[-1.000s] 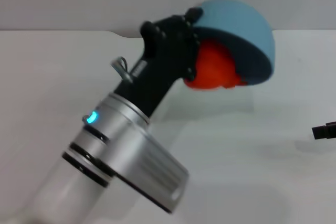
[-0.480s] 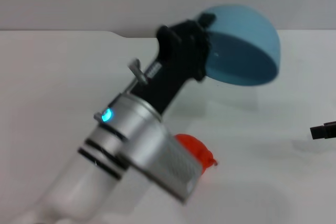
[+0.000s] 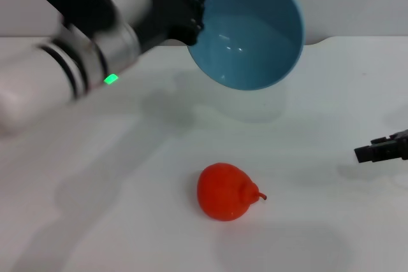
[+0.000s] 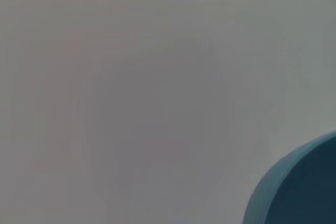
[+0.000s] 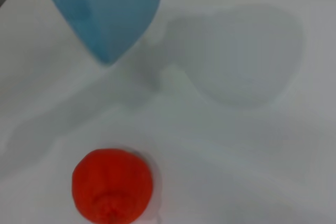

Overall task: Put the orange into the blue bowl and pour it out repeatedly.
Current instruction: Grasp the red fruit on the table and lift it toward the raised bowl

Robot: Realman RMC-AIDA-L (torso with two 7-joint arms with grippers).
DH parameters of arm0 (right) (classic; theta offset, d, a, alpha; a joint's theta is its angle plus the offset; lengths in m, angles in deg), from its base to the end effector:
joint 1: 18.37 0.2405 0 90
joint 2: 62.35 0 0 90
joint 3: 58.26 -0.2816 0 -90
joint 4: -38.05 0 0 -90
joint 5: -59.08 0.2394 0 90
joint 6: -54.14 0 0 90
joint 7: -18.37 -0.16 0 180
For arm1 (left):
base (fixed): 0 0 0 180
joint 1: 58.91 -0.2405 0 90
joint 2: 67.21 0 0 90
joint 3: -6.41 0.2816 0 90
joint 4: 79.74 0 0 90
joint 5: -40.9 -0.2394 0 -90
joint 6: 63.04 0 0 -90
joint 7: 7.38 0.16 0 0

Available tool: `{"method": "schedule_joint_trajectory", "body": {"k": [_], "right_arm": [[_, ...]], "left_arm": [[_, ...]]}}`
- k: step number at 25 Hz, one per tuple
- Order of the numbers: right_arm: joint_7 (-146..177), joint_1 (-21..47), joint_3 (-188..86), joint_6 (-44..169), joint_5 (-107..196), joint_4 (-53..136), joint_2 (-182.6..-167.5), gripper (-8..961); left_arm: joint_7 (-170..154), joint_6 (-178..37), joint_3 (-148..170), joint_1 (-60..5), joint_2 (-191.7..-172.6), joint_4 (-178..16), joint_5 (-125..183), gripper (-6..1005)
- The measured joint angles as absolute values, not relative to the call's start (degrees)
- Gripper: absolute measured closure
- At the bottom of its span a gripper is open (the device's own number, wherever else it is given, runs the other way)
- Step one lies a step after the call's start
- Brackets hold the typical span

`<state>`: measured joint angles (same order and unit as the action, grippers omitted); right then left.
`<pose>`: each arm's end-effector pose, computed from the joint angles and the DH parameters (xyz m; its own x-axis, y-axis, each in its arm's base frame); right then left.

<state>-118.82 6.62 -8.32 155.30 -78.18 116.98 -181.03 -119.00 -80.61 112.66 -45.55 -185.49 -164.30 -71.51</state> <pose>0.2734 0.3571 0.0633 0.5624 -0.8150 -0.1395 -0.8142 -0.5164 -0.2654 -0.1357 0.4027 -0.0527 0.9213 -0.0252 0.3879 0.2899 -0.6203 -0.7288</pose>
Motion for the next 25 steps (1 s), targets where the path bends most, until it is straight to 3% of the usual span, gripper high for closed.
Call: {"method": "schedule_joint_trajectory", "body": {"k": [6,11,25], "right_arm": [[-117.3,7.5,-1.9,152.8,-78.2,116.1,-181.01,503],[-114.1,8.2,5.3,147.1,-76.7,113.8,-181.18,505],[-99.6,8.5,23.8,133.6,-62.1,106.2,-181.32,513]], "left_arm": [[-143.7,-114.0,90.0,-34.0,-184.97,-157.5,-78.7,999],[-157.0,-129.9,79.9,-27.5,-184.95,-154.2,-91.1,999],[-167.2,-156.9,65.0,-29.5,-184.83,-166.9,-103.2,1000]]}}
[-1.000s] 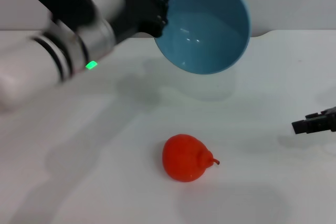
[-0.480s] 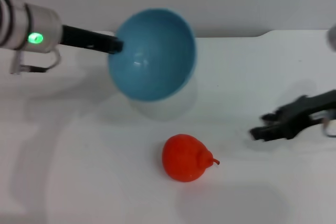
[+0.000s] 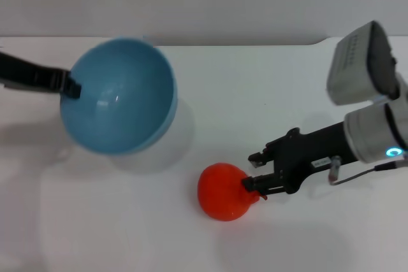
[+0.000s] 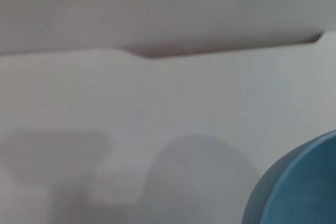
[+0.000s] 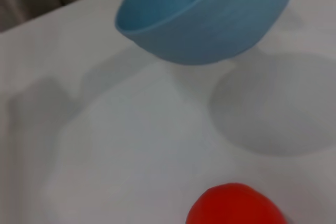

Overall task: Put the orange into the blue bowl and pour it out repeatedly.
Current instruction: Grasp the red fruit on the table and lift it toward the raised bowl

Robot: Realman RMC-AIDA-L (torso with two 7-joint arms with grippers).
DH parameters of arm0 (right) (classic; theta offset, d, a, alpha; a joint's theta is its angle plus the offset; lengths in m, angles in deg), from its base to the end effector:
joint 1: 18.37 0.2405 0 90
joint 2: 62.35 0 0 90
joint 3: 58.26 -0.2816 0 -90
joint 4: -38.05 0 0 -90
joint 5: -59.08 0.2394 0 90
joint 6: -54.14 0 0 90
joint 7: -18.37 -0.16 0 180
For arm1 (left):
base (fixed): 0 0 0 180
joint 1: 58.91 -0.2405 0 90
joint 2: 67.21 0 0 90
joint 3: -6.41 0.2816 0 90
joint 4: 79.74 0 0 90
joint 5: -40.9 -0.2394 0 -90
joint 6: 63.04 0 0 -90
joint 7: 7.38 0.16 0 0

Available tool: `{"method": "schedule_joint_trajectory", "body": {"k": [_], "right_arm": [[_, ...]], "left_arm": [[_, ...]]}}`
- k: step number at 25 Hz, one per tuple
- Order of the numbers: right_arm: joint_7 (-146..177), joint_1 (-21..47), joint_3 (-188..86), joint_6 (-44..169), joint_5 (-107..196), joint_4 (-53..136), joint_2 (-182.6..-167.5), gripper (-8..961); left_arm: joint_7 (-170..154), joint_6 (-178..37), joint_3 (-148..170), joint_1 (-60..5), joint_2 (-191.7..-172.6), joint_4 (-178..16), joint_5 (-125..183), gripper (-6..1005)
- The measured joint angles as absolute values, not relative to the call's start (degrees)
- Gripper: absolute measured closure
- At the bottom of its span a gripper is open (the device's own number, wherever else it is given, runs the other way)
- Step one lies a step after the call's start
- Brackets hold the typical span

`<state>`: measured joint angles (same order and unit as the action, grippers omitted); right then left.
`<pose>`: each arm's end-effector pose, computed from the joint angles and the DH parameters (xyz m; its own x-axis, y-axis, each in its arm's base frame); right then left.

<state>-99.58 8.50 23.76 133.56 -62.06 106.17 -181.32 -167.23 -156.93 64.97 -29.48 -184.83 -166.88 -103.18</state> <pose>0.2059 0.3685 -0.0710 0.9151 -0.4018 -0.0329 -0.4028 -0.9081 -0.1144 -0.2232 0.3993 0.0765 0.4667 0.8499 0.2447 0.8352 -0.3325 -0.4381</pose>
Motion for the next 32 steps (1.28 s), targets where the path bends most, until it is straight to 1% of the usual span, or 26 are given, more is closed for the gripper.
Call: {"method": "schedule_joint_trajectory", "body": {"k": [9,17,27,32], "right_arm": [[-99.6,10.8,30.8,126.6,-61.9,100.9,-181.22,518],[-100.0,14.8,32.4,123.7,-60.7,91.6,-181.35,522],[-100.8,14.6,31.8,123.2,-60.0,89.9,-181.44,528],[-101.0,14.0,31.1,123.4,-58.8,90.1,-181.19,717]], "left_arm": [[-167.5,-159.5,67.5,-30.9,-185.1,-167.4,-103.4,1000],[-167.9,-159.3,69.7,-30.9,-185.15,-167.3,-103.4,1001],[-167.9,-158.3,72.8,-30.4,-185.16,-167.3,-103.4,1001],[-168.0,-158.2,73.5,-30.3,-185.16,-167.2,-103.4,1001]]}}
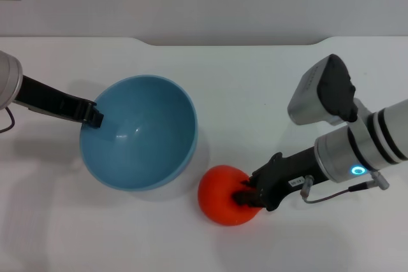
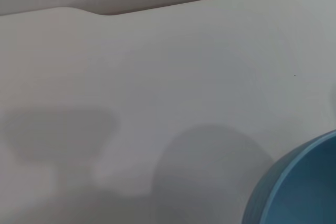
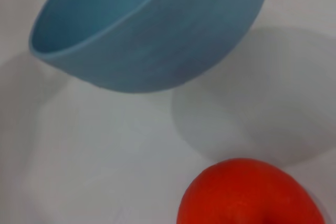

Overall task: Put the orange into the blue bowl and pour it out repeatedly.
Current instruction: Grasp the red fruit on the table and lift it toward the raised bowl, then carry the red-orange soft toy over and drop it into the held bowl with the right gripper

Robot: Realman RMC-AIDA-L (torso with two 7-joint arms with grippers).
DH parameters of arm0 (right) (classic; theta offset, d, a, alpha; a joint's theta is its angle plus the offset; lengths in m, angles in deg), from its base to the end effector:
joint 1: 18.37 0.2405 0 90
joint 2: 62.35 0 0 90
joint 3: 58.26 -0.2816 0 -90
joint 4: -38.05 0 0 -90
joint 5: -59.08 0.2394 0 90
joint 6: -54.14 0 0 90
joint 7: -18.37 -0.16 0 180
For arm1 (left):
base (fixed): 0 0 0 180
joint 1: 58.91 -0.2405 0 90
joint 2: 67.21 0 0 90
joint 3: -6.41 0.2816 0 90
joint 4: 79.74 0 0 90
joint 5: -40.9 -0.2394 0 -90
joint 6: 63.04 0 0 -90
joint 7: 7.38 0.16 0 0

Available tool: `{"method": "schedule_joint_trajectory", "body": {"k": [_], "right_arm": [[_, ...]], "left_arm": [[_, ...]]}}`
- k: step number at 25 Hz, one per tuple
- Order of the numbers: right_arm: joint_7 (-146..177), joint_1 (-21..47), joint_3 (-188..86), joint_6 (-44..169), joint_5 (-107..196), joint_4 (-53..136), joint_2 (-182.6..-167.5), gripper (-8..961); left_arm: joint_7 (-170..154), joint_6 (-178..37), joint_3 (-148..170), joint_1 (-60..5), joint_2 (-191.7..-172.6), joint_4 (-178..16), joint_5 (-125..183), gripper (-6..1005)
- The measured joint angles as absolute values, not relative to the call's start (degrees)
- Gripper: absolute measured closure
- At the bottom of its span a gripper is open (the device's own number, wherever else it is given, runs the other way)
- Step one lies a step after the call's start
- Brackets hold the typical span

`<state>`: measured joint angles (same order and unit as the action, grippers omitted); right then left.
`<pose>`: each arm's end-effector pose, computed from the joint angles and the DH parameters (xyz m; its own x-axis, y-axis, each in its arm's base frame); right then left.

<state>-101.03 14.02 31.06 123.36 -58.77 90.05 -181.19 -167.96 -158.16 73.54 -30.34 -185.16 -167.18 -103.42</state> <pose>0.2281 0.3720 -0.1237 0.8624 -0.5057 0.0250 -0.5016 -0.8601 -0.0931 -0.2126 0.3868 0.0428 0.5101 0.8539 0.1034 0.7940 -0.4212 -0.4384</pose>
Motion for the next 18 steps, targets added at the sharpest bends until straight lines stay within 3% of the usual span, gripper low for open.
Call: {"method": "schedule_joint_trajectory", "body": {"k": [6,11,18], "right_arm": [[-100.8,10.9,24.8,127.5,-58.6,94.3,-181.19,816],[-100.2,3.5,12.8,135.7,-57.8,109.8,-181.05,843],[-99.5,1.9,3.3,144.8,-51.3,123.2,-181.1,889]], "left_arm": [[-167.9,-158.0,74.4,-30.3,-185.16,-167.1,-103.4,1001],[-167.9,-157.4,76.5,-30.3,-185.1,-166.1,-103.4,1000],[-170.3,-155.1,85.3,-28.7,-185.29,-163.7,-103.4,1000]]}}
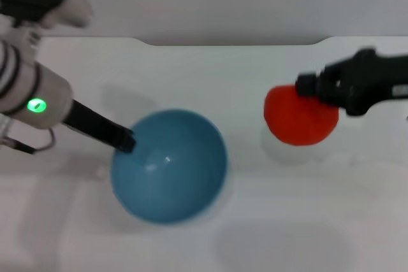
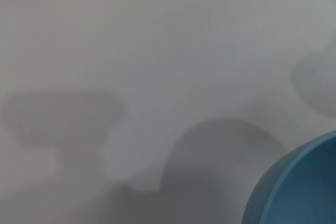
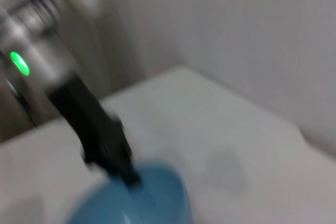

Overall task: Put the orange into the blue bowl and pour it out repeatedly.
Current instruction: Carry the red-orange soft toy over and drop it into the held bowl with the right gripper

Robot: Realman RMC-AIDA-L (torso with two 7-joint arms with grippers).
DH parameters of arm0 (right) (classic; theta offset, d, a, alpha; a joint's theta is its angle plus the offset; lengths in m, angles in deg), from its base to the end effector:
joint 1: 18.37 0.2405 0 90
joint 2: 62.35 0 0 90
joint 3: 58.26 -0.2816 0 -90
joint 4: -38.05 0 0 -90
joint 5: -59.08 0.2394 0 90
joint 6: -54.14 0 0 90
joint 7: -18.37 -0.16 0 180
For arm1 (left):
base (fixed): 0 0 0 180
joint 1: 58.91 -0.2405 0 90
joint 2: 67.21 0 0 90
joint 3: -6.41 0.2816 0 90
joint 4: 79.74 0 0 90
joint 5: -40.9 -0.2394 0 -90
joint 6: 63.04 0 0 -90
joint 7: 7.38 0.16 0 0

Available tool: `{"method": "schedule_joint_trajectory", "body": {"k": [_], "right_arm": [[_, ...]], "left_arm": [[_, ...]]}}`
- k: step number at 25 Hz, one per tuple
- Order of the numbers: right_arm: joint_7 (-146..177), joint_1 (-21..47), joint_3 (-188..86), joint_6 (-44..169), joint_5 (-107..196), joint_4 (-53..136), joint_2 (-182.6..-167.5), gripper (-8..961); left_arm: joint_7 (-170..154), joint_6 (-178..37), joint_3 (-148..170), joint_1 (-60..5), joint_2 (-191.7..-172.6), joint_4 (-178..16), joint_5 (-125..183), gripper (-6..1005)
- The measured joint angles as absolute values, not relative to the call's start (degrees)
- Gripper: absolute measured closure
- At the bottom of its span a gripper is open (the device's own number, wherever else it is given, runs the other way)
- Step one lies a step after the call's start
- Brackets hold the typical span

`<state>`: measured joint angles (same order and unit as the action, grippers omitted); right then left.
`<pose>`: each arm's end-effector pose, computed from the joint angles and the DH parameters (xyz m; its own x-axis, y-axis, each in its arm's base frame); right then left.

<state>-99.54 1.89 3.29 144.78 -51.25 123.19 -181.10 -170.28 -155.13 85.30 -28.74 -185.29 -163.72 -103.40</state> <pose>0.1887 0.3633 0.0500 0.8682 -0.3407 -0.3608 -0.4348 -0.8727 -0.2223 -0.1950 0.3823 -0.0080 0.5610 0.8268 -0.0404 0.7386 -0.5220 -0.4265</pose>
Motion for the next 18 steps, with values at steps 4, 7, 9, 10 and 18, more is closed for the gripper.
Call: {"method": "schedule_joint_trajectory", "body": {"k": [4,7,9,10,18], "right_arm": [[-98.2,2.9,2.2,148.0,-46.5,126.8,-181.03,921],[-97.1,4.1,5.1,149.5,-46.1,128.0,-181.0,947],[-96.6,4.8,7.5,149.9,-46.5,127.9,-180.96,947],[-96.3,5.1,8.8,149.9,-47.0,127.6,-180.95,947],[-96.3,7.9,17.9,149.2,-52.9,124.5,-180.98,948]], "left_arm": [[-171.9,-153.6,91.1,-25.7,-185.62,-159.0,-103.0,999],[-172.3,-152.3,95.6,-22.1,-185.91,-154.0,-102.3,999],[-172.3,-151.2,97.1,-20.2,-185.96,-151.5,-100.4,999],[-172.3,-150.7,97.6,-19.5,-185.96,-150.7,-99.5,999],[-172.3,-148.4,98.1,-16.6,-185.88,-149.8,-96.2,1000]]}}
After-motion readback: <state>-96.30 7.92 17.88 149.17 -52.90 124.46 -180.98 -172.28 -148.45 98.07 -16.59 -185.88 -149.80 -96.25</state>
